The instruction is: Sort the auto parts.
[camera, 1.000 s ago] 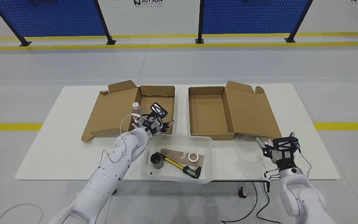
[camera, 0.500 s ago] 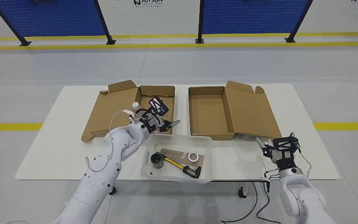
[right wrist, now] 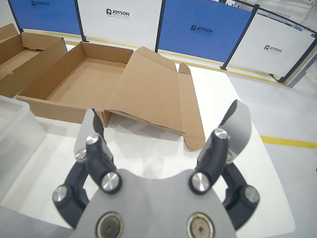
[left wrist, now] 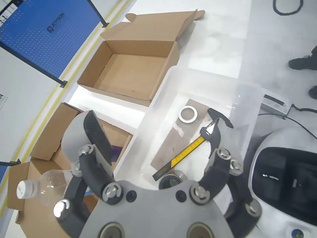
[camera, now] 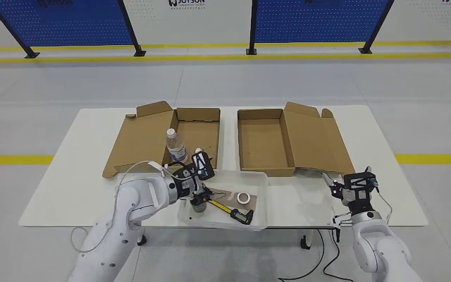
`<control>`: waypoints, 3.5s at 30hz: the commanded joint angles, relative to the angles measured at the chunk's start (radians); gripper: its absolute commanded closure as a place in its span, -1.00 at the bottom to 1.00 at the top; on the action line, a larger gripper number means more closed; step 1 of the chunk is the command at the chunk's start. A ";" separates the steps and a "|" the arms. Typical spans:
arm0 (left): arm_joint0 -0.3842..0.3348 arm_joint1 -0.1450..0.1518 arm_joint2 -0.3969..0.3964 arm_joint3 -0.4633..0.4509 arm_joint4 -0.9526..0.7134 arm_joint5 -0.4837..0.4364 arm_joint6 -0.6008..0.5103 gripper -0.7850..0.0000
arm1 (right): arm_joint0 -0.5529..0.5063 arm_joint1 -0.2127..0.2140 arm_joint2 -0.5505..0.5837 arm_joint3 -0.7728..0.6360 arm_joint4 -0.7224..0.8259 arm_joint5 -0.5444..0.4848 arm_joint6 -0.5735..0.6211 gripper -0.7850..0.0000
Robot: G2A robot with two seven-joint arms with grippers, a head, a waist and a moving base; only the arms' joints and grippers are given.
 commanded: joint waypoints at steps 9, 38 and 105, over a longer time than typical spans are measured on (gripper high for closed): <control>0.000 0.000 0.000 0.001 -0.002 0.002 0.002 -1.00 | 0.000 0.000 0.000 0.000 0.000 0.000 0.000 -1.00; -0.269 0.084 0.227 0.236 -0.362 -0.187 -0.338 0.02 | 0.000 0.000 0.000 0.000 0.000 0.000 0.000 -1.00; -0.608 0.172 0.668 0.486 -0.326 -0.187 -0.316 0.36 | 0.000 0.000 0.000 0.000 0.000 0.000 0.000 -1.00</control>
